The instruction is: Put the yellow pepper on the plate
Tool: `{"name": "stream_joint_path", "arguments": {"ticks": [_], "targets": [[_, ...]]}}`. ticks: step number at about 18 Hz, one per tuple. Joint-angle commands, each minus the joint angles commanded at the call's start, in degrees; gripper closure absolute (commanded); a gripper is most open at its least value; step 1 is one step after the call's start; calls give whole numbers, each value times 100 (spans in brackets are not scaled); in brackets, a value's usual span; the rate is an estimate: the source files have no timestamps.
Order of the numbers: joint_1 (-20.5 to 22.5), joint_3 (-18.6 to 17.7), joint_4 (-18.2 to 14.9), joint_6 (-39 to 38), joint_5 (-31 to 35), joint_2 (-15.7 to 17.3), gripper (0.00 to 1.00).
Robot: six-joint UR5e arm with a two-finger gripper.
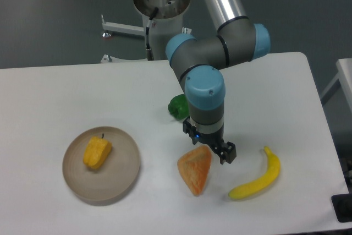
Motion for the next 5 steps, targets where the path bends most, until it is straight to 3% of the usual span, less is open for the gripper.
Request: {"name": "stream_joint_path", "arguments": {"ticks": [5], "targets": [[44, -35, -9, 0, 0, 9, 1]]}}
